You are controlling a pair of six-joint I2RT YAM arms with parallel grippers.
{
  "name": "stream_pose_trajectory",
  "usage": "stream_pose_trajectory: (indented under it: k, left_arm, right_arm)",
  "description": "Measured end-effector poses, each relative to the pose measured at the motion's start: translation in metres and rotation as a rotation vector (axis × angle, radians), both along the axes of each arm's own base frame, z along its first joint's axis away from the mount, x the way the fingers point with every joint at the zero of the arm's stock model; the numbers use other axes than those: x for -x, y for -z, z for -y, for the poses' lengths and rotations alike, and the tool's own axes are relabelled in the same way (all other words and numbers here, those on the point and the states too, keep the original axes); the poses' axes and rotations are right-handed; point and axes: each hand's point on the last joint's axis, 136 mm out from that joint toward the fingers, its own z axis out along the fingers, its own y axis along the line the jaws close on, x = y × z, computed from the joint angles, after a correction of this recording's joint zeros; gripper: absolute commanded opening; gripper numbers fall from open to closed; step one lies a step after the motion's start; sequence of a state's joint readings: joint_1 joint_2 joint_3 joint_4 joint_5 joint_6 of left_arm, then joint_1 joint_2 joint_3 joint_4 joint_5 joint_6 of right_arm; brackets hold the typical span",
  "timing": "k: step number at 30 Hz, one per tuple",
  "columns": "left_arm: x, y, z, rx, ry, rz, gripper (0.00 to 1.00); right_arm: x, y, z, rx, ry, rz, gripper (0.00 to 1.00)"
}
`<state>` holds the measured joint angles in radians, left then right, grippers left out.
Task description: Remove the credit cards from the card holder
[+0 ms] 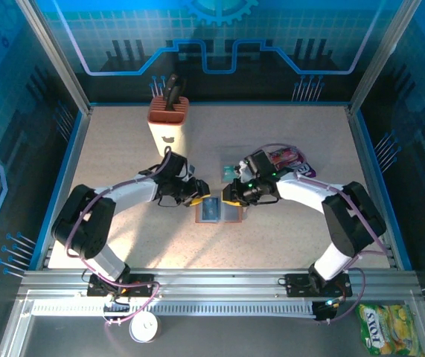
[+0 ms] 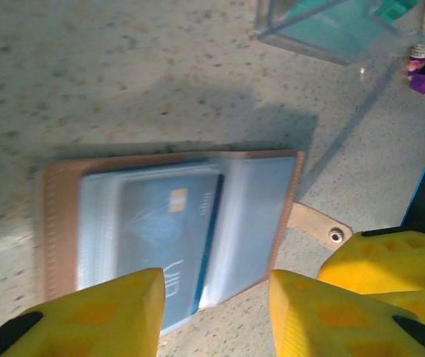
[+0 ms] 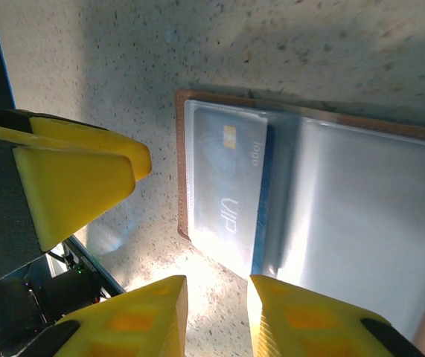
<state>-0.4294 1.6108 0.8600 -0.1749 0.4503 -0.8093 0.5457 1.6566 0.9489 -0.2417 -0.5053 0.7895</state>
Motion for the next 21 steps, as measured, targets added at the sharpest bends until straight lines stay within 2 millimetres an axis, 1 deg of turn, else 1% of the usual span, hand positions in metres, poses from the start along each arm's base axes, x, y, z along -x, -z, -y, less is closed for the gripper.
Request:
stream_pose_trajectory:
  k: [3,6,10,15,19,21]
  left_arm:
    - [0.004,0.004,-0.005,-0.003,-0.007,-0.011,0.4]
    - [0.008,0.006,-0.005,0.002,-0.001,-0.023,0.38]
    - [0.009,0.005,-0.003,0.013,0.005,-0.026,0.31]
    - [0.008,0.007,0.0,0.025,0.016,-0.027,0.2]
    - [0.011,0.014,0.002,0.033,0.026,-0.049,0.15]
    - [0.013,0.017,0.002,0.036,0.03,-0.063,0.14]
  right_arm:
    - [0.001,0.007,-0.007,0.008,-0.011,-0.017,0.29]
    - [0.003,0.012,-0.011,0.015,-0.016,-0.03,0.29]
    - [0.003,0.017,-0.014,0.018,-0.016,-0.042,0.29]
    - [0.002,0.021,-0.015,0.017,-0.013,-0.045,0.29]
    - [0.002,0.027,-0.016,0.023,-0.012,-0.056,0.29]
    - [0.002,0.029,-0.016,0.024,-0.01,-0.061,0.29]
